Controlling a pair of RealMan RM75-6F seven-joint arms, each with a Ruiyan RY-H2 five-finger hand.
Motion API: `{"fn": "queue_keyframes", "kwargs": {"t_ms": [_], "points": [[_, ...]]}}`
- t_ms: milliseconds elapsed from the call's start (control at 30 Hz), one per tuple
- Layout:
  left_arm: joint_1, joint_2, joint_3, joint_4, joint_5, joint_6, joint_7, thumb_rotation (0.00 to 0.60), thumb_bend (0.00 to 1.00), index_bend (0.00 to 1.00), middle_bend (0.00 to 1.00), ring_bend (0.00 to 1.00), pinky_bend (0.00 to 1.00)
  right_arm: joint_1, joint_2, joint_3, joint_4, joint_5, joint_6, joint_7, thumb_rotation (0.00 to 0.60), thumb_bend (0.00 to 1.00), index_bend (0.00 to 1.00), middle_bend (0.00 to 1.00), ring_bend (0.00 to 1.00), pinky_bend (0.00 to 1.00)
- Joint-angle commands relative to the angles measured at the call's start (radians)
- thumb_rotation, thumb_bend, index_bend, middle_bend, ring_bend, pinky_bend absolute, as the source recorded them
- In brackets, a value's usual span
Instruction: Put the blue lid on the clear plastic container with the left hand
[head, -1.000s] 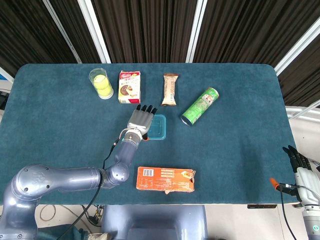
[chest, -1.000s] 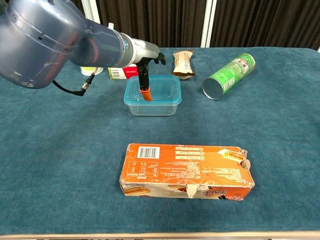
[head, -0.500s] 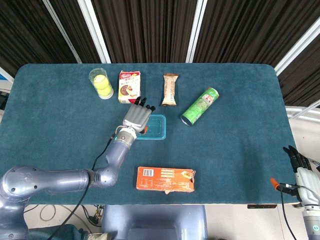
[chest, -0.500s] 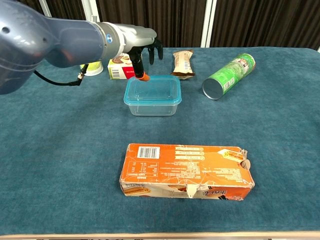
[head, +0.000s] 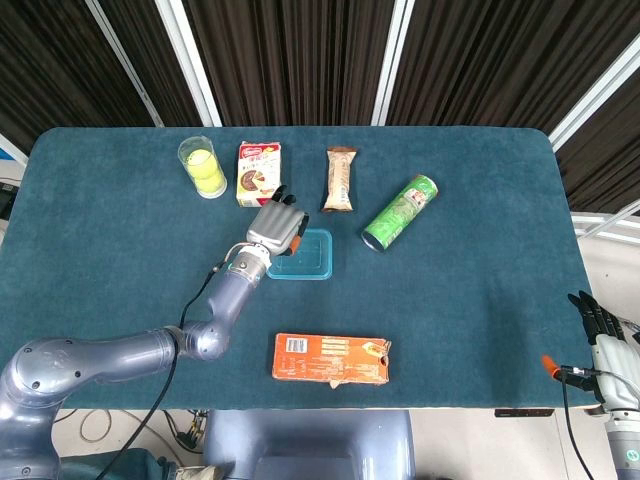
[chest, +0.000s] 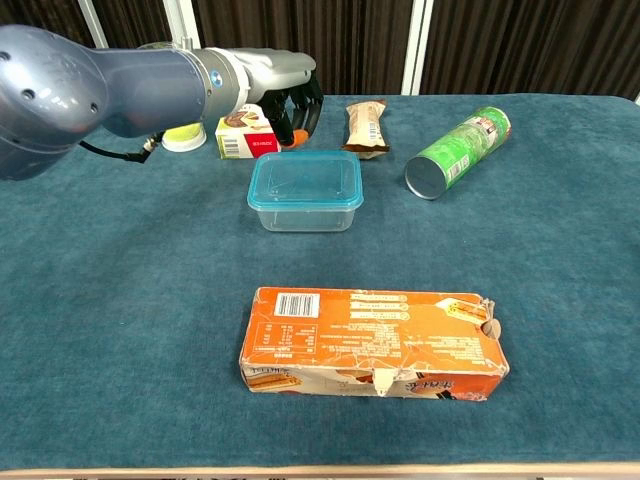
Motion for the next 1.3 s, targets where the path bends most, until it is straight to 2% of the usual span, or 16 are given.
{"fn": "queue_keyframes", "kwargs": {"t_ms": [33,667,1300], "points": [[0.002,-0.014,-0.002,0.019,0.000,-0.003,-0.005,0.600,0.48,0.66,0.57,0.17,0.02,0.000,0.001,0.000,0.000,0.001,-0.001,0.001,0.600,0.29,0.10,0.00,0.00,0.00],[0.030,-0.003,0.016,0.077,-0.036,-0.029,0.021,0.600,0.48,0.68,0.57,0.17,0.02,-0.002,0.003,0.000,-0.003,0.002,-0.002,0.005,0.600,0.29,0.10,0.00,0.00,0.00],[0.054,-0.047,0.003,0.164,0.066,-0.087,-0.082,0.600,0.50,0.69,0.58,0.17,0.02,-0.001,0.005,0.002,-0.010,0.015,-0.009,-0.003,0.600,0.29,0.10,0.00,0.00,0.00]]}}
